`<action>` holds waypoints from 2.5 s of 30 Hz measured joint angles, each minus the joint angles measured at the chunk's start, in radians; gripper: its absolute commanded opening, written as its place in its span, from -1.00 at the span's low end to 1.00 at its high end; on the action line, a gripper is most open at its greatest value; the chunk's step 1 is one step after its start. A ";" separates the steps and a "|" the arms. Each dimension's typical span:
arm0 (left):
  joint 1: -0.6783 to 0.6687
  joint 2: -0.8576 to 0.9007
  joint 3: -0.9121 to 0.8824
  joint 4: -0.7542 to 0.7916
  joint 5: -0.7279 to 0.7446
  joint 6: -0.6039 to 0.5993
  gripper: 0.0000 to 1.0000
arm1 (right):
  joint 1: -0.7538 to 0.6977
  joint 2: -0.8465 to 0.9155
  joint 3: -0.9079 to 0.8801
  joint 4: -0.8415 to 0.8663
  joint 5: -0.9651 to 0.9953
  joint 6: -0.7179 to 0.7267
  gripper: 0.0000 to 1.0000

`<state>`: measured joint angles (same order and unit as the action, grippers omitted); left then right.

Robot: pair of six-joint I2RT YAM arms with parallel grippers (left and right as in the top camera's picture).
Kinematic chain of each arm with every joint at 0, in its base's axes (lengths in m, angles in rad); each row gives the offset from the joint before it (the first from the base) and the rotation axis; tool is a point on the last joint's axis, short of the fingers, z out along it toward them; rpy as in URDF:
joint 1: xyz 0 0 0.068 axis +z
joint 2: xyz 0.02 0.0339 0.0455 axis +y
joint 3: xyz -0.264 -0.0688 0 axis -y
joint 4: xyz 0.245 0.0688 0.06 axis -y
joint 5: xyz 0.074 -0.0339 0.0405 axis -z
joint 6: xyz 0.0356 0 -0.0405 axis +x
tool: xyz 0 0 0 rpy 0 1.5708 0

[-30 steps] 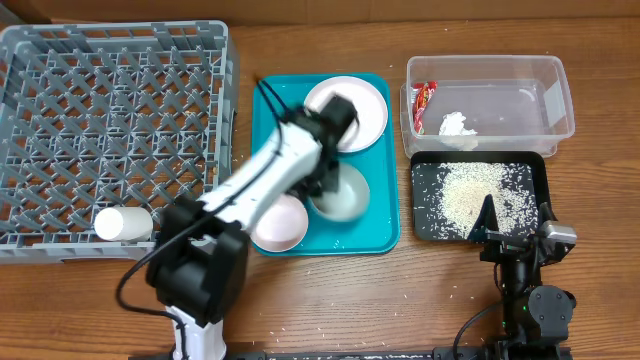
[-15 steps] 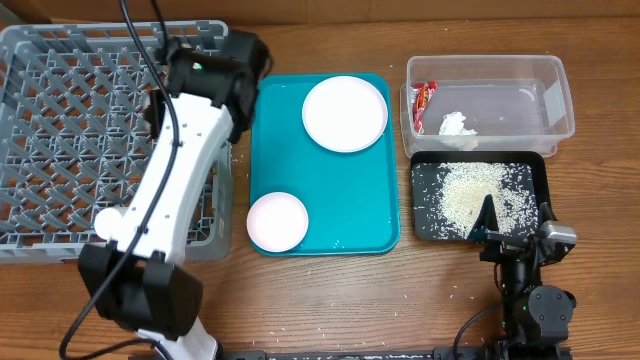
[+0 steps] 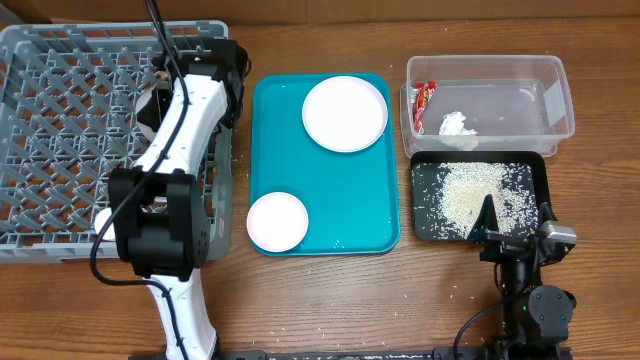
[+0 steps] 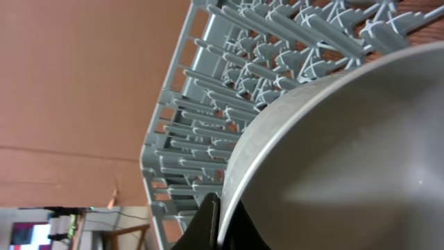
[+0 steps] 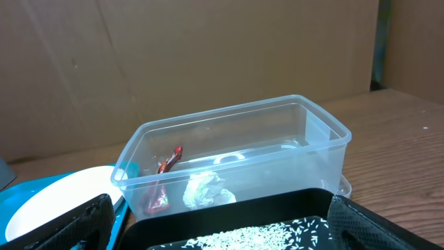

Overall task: Sort waste into correct bins and load items into the dishwasher
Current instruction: 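Place the grey bowl into the dish rack, then reach the left gripper to the pink-rimmed white bowl and grasp it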

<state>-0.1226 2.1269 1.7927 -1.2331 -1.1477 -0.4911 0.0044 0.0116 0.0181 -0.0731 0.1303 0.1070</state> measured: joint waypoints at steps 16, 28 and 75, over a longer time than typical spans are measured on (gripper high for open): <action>-0.037 0.003 0.000 -0.030 -0.113 0.054 -0.86 | 0.000 0.000 0.000 0.000 0.000 0.000 1.00; -0.192 0.005 0.010 -0.194 -0.003 0.060 -0.54 | 0.000 0.000 0.000 0.000 0.000 0.000 1.00; -0.165 -0.352 -0.572 0.095 1.173 0.042 -0.92 | 0.000 -0.001 0.000 0.000 0.000 0.000 0.99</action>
<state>-0.2878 1.7748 1.2209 -1.1378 0.0254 -0.4496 0.0040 0.0109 0.0181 -0.0731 0.1303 0.1070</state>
